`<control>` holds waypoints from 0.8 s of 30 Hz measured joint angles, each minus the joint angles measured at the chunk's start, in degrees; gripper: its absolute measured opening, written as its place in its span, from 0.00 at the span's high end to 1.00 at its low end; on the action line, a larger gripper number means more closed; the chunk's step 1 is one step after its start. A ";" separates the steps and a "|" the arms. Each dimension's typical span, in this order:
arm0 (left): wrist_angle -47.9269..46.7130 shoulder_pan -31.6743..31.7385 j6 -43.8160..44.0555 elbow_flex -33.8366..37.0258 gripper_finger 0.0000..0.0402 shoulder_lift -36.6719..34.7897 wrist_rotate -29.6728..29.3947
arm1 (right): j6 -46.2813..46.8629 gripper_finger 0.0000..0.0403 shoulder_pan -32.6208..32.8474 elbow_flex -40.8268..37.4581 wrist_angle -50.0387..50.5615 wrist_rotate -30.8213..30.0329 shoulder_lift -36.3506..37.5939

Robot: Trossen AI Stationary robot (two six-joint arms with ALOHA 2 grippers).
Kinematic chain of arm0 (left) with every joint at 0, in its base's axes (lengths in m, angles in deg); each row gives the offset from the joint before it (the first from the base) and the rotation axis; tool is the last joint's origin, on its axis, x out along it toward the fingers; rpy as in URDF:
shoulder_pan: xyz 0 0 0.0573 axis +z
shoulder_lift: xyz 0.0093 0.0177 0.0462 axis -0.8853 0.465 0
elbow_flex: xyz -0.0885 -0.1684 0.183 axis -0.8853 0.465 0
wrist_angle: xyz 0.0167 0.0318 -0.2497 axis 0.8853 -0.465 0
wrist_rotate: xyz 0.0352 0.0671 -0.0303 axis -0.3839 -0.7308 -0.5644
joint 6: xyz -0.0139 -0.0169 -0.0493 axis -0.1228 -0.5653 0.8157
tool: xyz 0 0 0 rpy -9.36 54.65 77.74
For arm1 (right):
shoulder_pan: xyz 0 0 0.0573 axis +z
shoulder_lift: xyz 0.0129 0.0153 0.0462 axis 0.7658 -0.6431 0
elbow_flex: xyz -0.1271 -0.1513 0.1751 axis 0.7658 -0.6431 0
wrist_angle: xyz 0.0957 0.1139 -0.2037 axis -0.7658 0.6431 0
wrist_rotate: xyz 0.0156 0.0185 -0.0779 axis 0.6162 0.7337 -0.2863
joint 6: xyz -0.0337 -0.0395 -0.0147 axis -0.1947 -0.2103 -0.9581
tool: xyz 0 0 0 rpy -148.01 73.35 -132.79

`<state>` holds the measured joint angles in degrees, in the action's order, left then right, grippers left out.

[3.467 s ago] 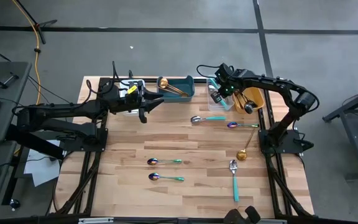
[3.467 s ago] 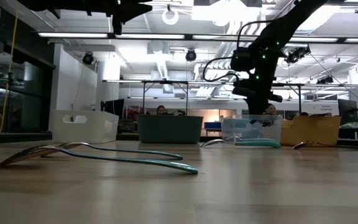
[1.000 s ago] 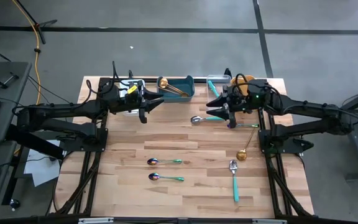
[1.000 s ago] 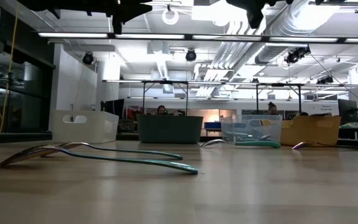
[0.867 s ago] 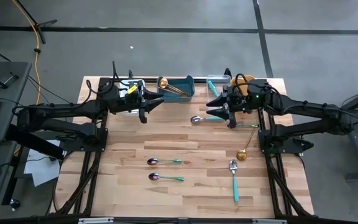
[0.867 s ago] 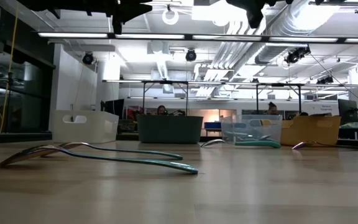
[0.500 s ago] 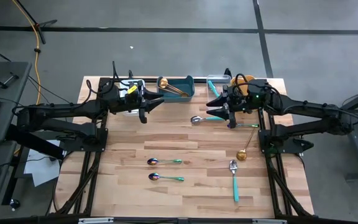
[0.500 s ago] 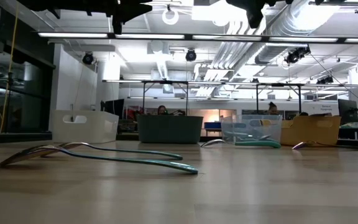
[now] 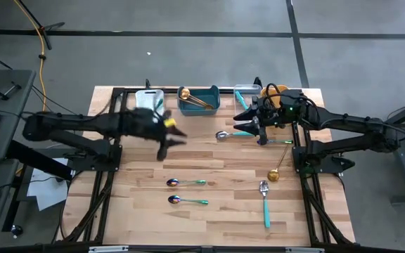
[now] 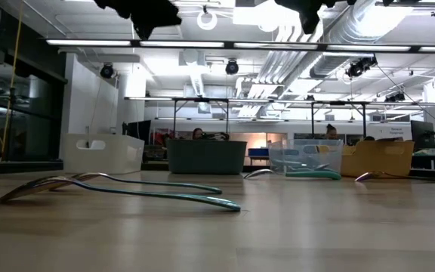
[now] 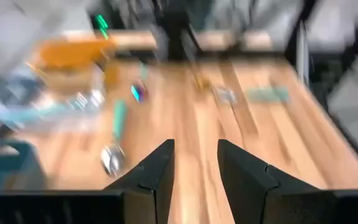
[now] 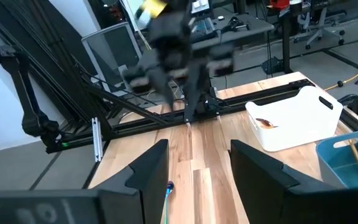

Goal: Sort silverware by color (type)
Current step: Put the green spoon into the white bin

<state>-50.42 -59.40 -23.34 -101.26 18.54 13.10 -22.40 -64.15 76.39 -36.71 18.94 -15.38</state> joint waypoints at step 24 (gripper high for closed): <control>-11.74 -17.17 14.71 -2.70 0.72 31.56 -1.27 | -0.75 0.59 -0.02 0.02 6.18 -0.02 -0.02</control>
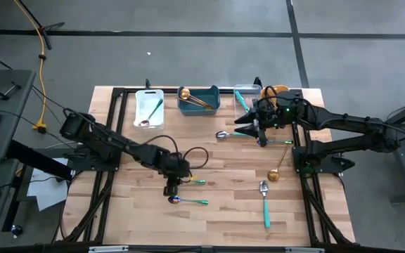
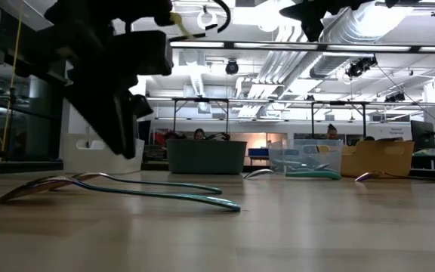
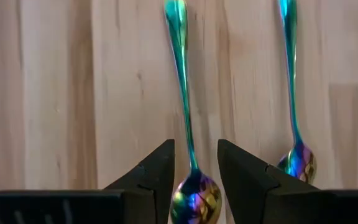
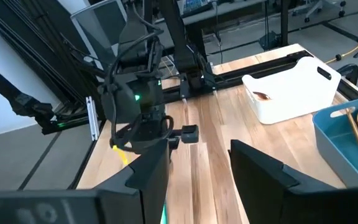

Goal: Sort silverware by color (type)
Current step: Put the green spoon into the white bin

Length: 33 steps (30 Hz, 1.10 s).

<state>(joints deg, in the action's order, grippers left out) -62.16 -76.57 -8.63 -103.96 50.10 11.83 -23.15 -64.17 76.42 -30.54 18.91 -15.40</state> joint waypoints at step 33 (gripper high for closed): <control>1.43 0.77 4.13 -0.11 0.72 6.46 1.08 | 0.46 0.59 0.00 0.00 2.98 -0.02 0.00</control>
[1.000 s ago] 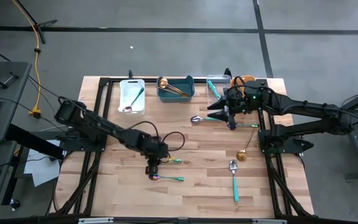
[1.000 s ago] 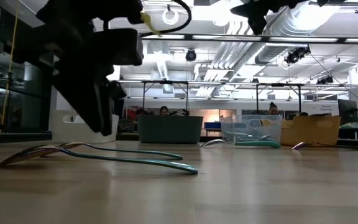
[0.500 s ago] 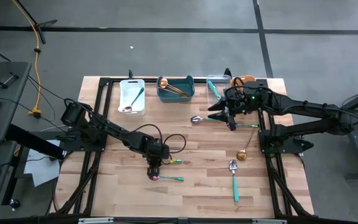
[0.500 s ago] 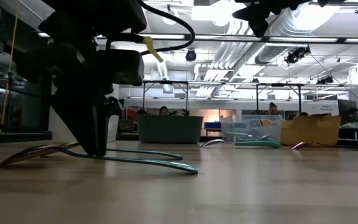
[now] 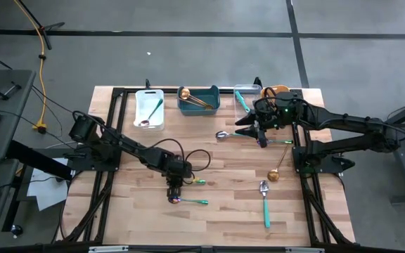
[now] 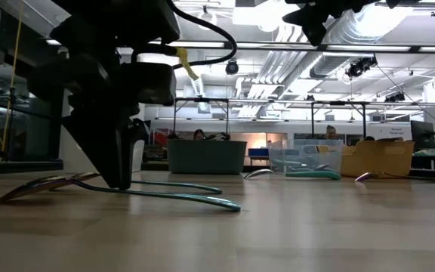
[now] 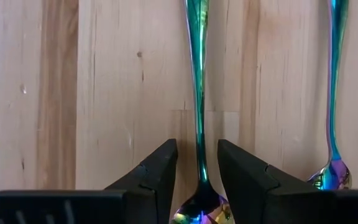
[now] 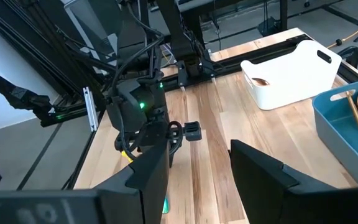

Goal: Sort silverware by color (type)
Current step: Put the green spoon into the white bin

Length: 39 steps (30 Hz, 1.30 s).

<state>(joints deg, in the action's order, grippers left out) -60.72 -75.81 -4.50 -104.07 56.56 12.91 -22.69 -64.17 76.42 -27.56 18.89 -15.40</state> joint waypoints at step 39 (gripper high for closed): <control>-7.21 11.43 -7.10 0.26 0.99 -18.36 -5.89 | 0.00 0.59 0.00 0.00 0.00 0.02 0.00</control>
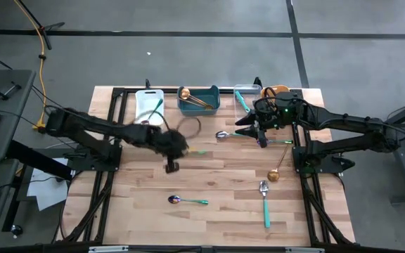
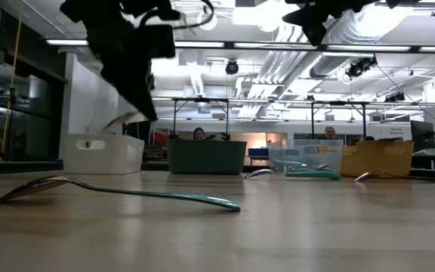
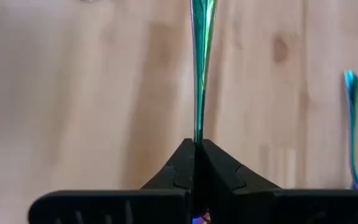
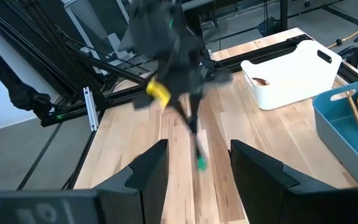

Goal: Sort silverware by color (type)
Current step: Put the green spoon into the white bin

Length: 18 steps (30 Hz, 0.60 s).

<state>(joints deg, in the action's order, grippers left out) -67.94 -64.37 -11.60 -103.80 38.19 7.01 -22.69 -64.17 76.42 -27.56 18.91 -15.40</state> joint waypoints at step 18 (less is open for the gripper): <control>38.61 11.61 4.37 14.66 0.99 -27.53 1.19 | -0.14 0.59 0.35 0.02 -0.15 0.37 0.00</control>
<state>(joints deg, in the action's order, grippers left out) -29.32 -52.76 -7.23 -89.15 10.67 8.20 -22.83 -63.82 76.44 -27.71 19.28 -15.40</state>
